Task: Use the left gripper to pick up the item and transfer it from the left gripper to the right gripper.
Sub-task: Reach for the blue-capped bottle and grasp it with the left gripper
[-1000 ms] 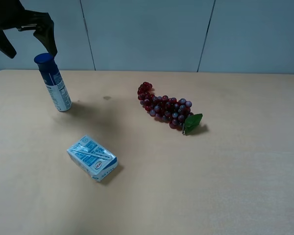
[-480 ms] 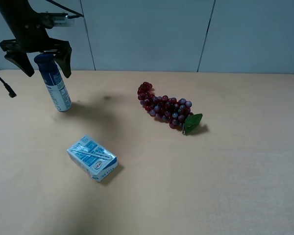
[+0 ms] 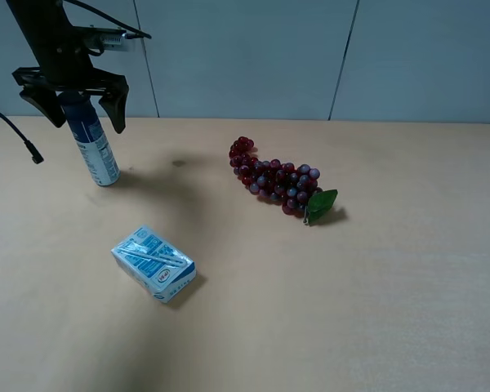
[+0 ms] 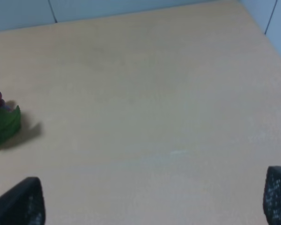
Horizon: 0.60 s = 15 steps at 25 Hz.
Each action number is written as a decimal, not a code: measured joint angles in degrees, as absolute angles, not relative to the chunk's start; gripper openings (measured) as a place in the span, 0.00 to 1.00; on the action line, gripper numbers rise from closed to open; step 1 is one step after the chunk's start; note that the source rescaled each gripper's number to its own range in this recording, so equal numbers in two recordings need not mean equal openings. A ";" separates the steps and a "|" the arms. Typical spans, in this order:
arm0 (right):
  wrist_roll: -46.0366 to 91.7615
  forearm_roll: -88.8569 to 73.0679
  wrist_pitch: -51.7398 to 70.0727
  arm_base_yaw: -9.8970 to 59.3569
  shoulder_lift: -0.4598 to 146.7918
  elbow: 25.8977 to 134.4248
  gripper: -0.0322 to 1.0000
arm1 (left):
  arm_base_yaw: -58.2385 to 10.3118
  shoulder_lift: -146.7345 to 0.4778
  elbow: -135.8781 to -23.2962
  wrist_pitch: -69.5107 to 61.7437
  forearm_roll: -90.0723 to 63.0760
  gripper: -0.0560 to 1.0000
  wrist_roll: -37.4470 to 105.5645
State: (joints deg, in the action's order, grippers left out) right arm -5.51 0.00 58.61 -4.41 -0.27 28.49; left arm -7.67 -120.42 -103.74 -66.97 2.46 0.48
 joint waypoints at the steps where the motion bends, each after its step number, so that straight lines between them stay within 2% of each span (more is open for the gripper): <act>1: -5.51 0.00 58.61 -4.41 -0.27 28.49 1.00 | -7.67 -120.42 -103.74 -66.97 2.68 1.00 0.48; 6: -5.51 0.00 58.61 -4.41 -0.27 28.49 1.00 | -7.67 -120.43 -103.74 -66.97 3.28 0.98 0.48; 8: -5.51 0.00 58.61 -4.41 -0.27 28.49 1.00 | -7.67 -120.43 -103.74 -66.97 3.34 0.92 0.48; 10: -5.51 0.00 58.61 -4.41 -0.27 28.49 1.00 | -7.67 -120.43 -103.74 -66.97 3.34 0.81 0.48; 12: -5.51 0.00 58.61 -4.41 -0.27 28.49 1.00 | -7.67 -120.43 -103.74 -66.97 3.41 0.62 0.53; 13: -5.51 0.00 58.61 -4.41 -0.27 28.49 1.00 | -7.67 -120.43 -103.74 -66.97 3.47 0.47 0.60; 15: -5.51 0.00 58.61 -4.41 -0.27 28.49 1.00 | -7.67 -120.43 -103.74 -66.97 3.78 0.08 0.64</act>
